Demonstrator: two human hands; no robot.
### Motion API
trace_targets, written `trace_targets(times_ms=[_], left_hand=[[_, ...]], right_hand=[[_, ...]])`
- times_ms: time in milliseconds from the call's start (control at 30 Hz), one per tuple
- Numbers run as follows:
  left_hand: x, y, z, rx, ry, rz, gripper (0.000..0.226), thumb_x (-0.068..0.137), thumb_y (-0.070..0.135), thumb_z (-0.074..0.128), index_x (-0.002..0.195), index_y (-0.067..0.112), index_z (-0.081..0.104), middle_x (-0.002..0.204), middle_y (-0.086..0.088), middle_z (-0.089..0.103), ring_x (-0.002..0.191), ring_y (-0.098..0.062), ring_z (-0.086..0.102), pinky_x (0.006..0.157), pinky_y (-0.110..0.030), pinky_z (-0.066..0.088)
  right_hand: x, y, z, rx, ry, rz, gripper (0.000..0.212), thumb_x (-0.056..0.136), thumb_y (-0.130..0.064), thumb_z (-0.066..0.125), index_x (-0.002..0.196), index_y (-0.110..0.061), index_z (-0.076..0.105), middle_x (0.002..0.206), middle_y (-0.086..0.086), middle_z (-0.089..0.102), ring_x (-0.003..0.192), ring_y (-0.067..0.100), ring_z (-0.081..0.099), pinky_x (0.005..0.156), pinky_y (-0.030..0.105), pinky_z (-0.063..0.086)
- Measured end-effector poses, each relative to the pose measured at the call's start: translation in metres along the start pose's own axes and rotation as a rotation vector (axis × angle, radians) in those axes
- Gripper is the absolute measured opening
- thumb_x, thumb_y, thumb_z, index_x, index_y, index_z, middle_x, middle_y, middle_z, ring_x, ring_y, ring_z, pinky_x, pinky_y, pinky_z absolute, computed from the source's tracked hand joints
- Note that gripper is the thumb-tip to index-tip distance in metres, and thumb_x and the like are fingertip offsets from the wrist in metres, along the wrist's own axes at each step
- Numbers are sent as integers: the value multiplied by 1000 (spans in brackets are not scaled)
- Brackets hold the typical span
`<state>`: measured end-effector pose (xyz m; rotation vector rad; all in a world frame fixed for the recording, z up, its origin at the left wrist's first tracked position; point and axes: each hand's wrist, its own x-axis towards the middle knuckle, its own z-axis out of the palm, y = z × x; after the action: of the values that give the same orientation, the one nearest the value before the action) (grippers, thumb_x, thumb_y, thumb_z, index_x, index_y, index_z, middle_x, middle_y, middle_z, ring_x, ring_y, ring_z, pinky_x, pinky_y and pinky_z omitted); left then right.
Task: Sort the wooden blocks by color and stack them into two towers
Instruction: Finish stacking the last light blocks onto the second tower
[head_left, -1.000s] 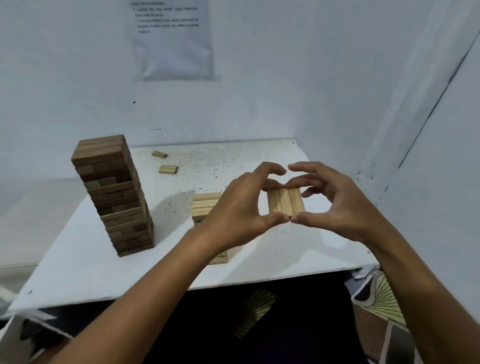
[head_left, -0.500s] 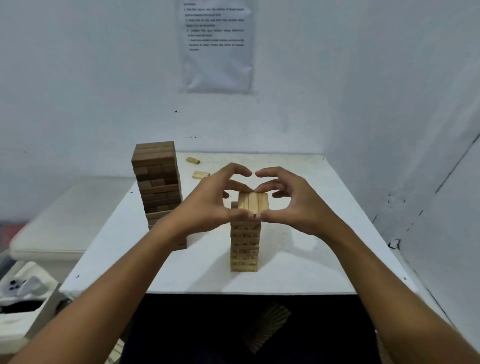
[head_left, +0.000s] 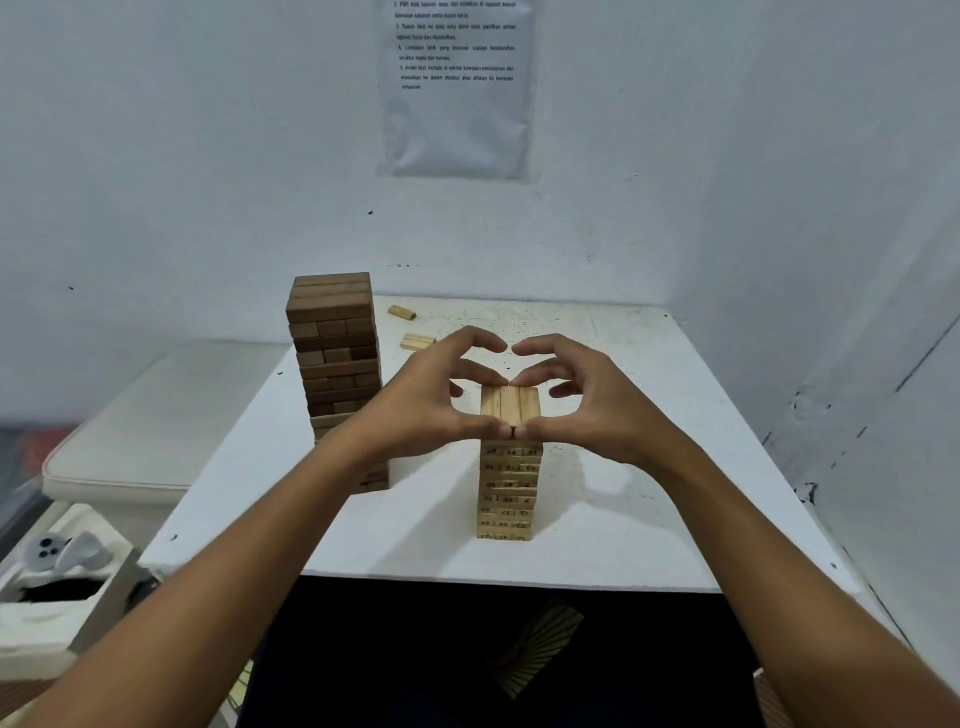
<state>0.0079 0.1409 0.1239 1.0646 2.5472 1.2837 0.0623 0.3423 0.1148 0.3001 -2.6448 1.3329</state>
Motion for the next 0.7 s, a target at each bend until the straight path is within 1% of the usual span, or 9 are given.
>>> trace_targets(times_ms=[200, 300, 467, 700], left_hand=[[-1, -2, 2, -3, 4, -8, 70, 69, 22, 87, 124, 31, 46, 118, 14, 62, 107, 10, 57, 90, -18, 47], [0, -4, 3, -1, 5, -9, 69, 69, 23, 87, 123, 33, 45, 117, 15, 62, 107, 10, 57, 88, -17, 46], [0, -7, 5, 8, -1, -12, 70, 69, 25, 87, 126, 32, 46, 115, 11, 67, 111, 1, 58, 90, -20, 47], [0, -10, 5, -1, 5, -1, 70, 69, 25, 87, 126, 33, 47, 113, 10, 67, 111, 1, 58, 90, -23, 47]], right_hand=[[0, 2, 0, -12, -14, 1, 68, 69, -14, 86, 124, -34, 52, 107, -11, 68, 109, -3, 58, 94, 27, 46], [0, 4, 0, -13, -19, 4, 68, 69, -16, 86, 125, -35, 52, 108, -12, 68, 110, -2, 57, 93, 26, 46], [-1, 6, 1, -19, -23, 9, 69, 70, -17, 86, 127, -36, 51, 109, -12, 68, 111, 0, 57, 92, 25, 47], [-3, 7, 1, -10, -32, 11, 69, 70, -17, 85, 127, -36, 51, 111, -12, 67, 112, 2, 58, 92, 27, 47]])
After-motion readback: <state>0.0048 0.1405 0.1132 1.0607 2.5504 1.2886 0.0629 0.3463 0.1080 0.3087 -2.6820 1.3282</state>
